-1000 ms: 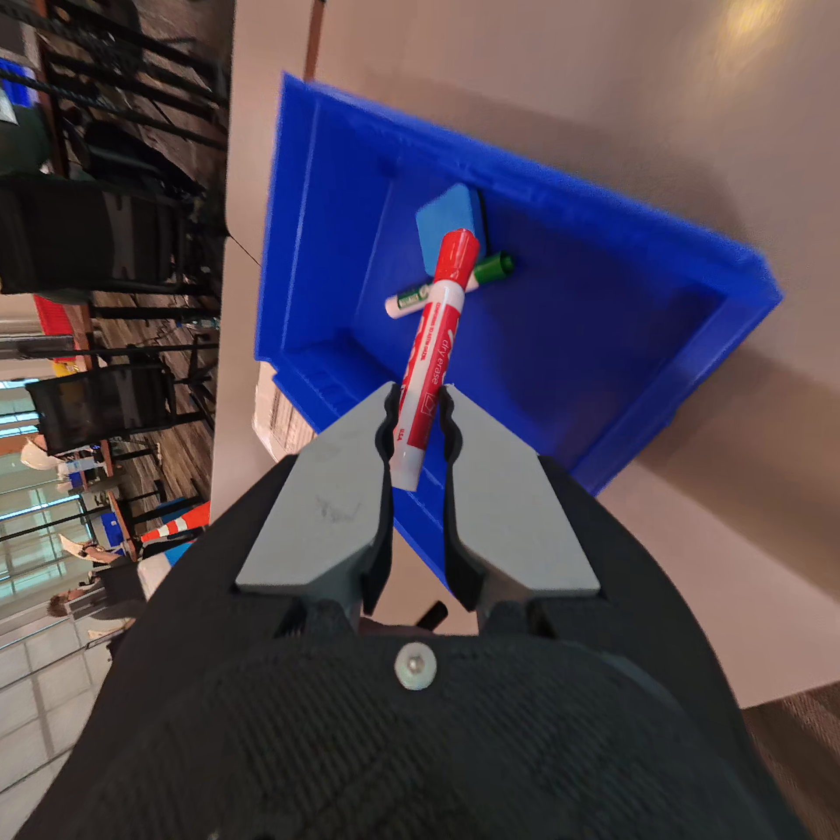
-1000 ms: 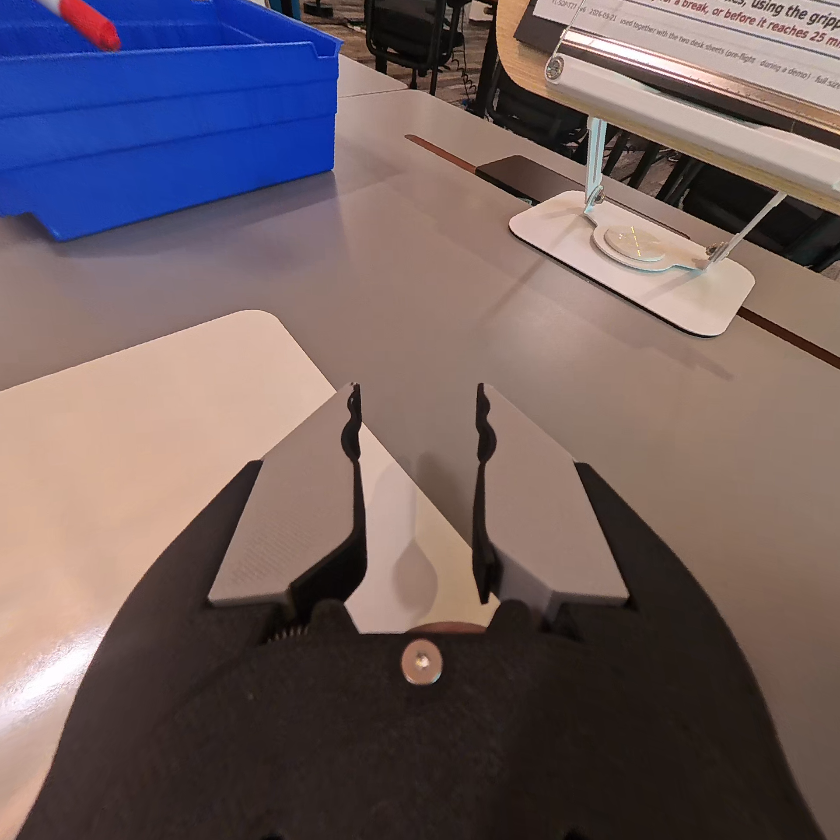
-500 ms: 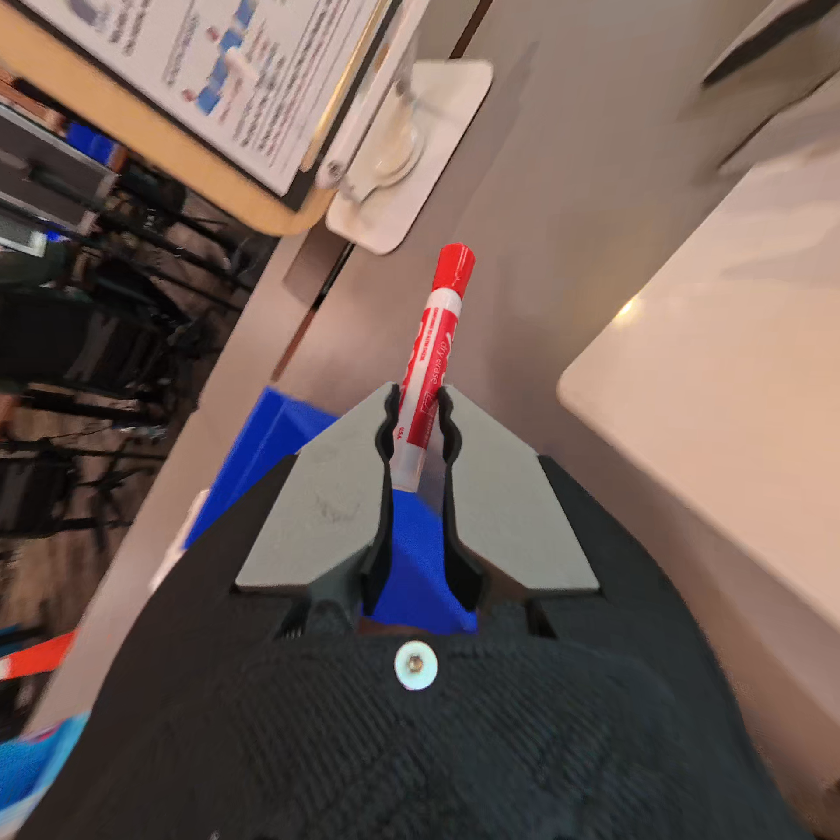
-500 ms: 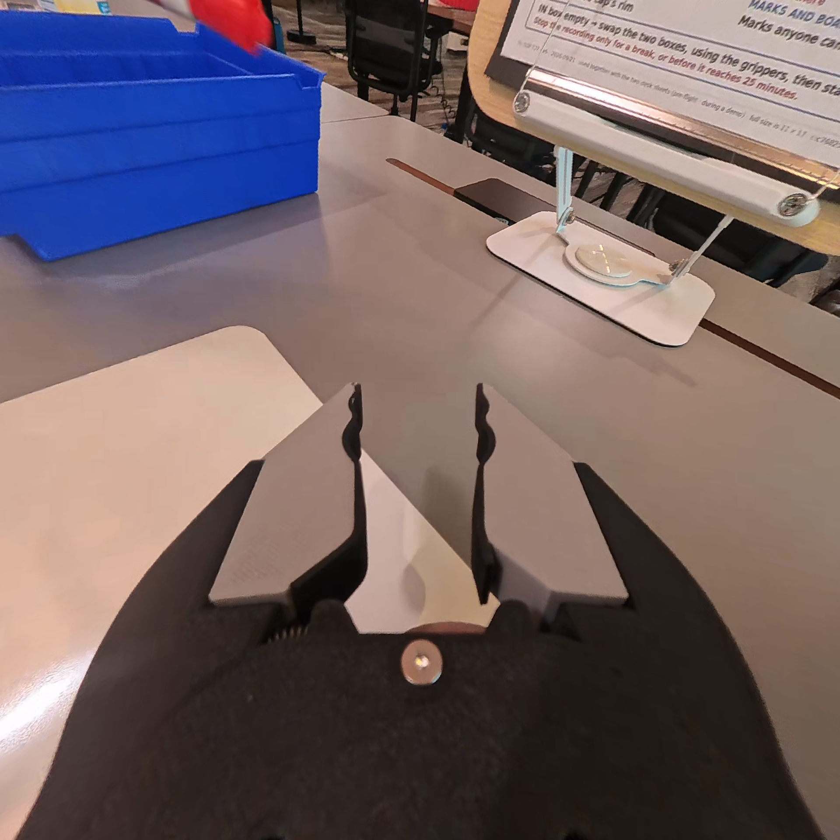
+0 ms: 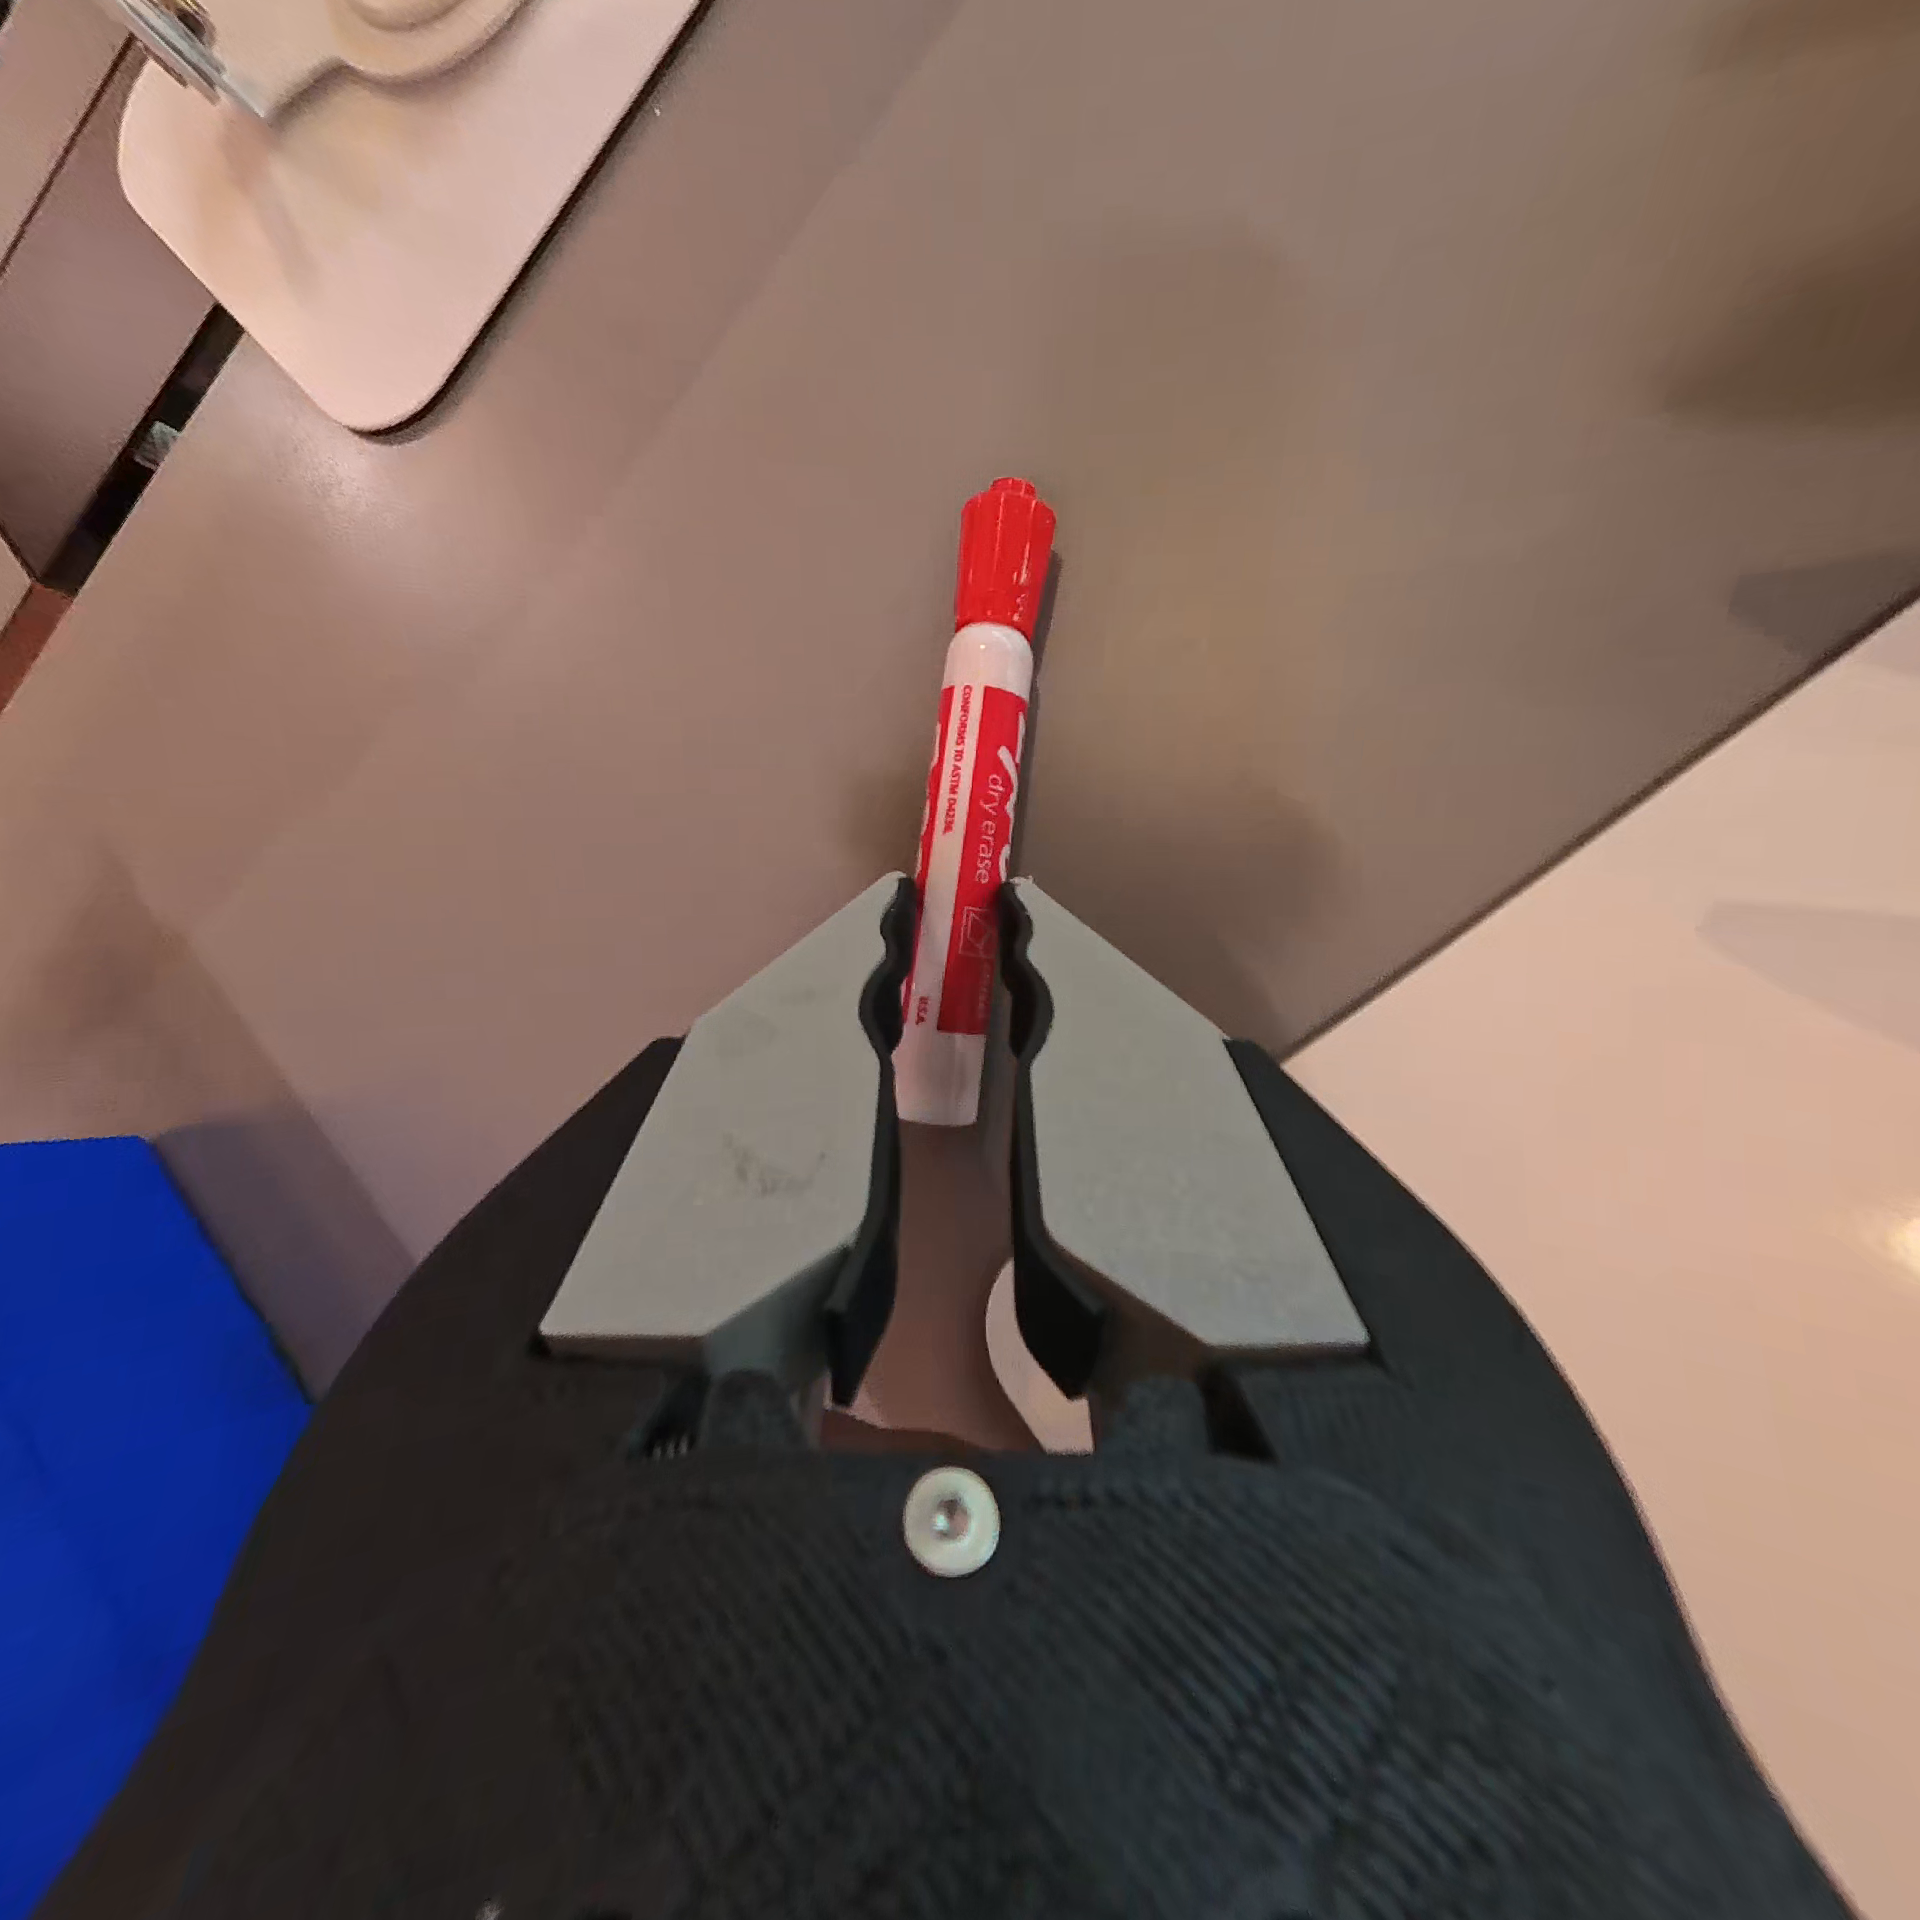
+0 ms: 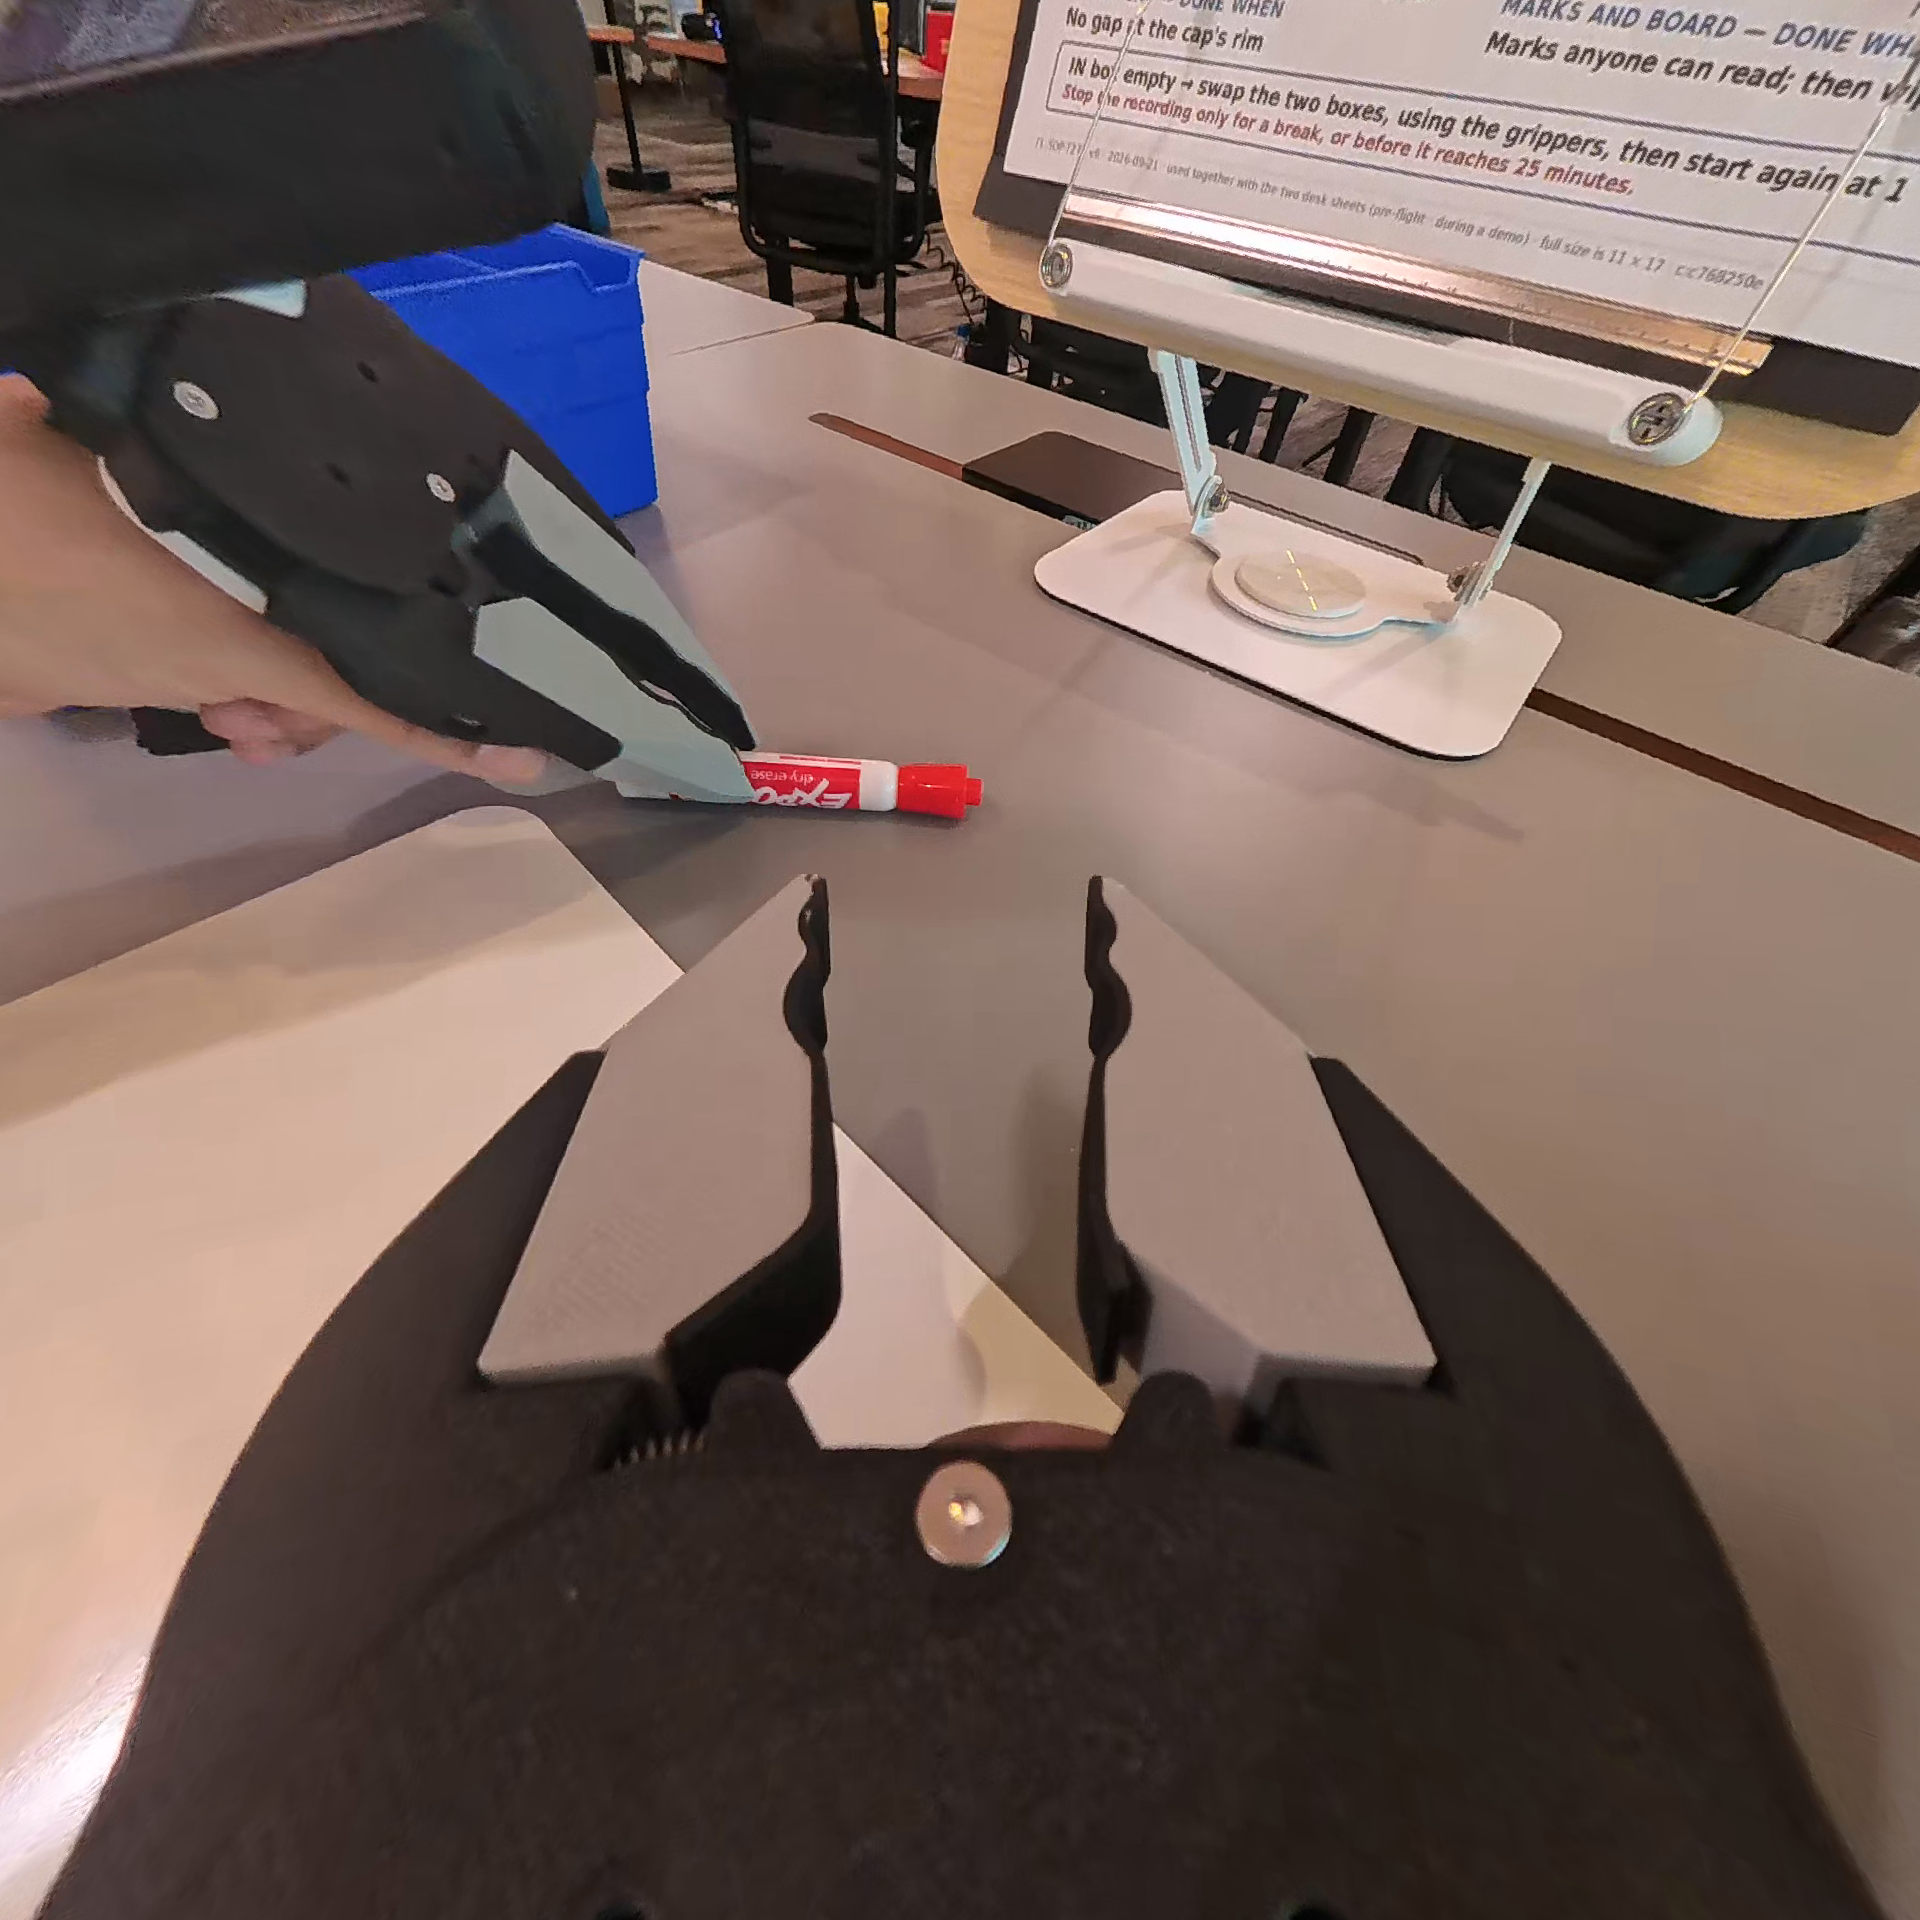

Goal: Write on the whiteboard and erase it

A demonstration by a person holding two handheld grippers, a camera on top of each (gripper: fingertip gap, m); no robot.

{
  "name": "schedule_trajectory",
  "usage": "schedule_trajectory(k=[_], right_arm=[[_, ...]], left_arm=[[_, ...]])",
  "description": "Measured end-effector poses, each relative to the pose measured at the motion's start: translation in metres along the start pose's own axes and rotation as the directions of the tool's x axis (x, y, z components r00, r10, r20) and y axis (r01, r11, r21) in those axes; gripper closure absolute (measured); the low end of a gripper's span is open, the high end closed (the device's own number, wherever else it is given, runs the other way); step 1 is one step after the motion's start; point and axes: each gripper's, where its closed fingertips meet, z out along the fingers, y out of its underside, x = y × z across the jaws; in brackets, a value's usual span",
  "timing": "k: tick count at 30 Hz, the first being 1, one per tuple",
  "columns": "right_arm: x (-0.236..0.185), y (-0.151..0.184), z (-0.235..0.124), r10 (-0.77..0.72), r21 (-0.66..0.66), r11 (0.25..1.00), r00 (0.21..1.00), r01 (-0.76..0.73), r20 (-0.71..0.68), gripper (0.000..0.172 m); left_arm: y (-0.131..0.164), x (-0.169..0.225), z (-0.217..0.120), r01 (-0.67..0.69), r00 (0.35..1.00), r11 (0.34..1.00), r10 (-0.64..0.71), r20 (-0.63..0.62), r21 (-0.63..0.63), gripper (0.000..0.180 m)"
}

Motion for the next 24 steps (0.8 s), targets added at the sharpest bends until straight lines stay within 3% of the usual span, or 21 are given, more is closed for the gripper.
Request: schedule_trajectory(k=[5, 11, 20, 22, 24], right_arm=[[-0.002, -0.001, 0.0, -0.008, 0.002, 1.0, 1.0, 0.008, 0.003, 0.124], [0.0, 0.002, 0.001, -0.006, -0.008, 1.0, 1.0, 0.006, 0.0, 0.124], [-0.006, 0.009, 0.007, -0.029, -0.04, 0.999, 1.0, 0.029, 0.011, 0.125], [-0.01, 0.012, 0.01, -0.038, -0.052, 0.998, 0.999, 0.039, 0.022, 0.125], [-0.012, 0.015, 0.012, -0.057, -0.07, 0.996, 0.998, 0.058, 0.019, 0.125]], left_arm=[[0.0, 0.001, -0.002, 0.014, 1.0, 1.0, -0.014, 0.007, 0.001, 0.163], [-0.005, 0.002, -0.024, 0.044, 0.999, 0.996, -0.044, -0.002, 0.074, 0.133], [-0.024, -0.045, -0.124, 0.145, 0.989, 0.943, -0.149, -0.009, 0.301, 0.138], [-0.021, -0.063, -0.118, 0.18, 0.981, 0.94, -0.193, 0.015, 0.289, 0.14], [-0.018, -0.061, -0.093, 0.247, 0.969, 0.944, -0.242, -0.053, 0.22, 0.137]])
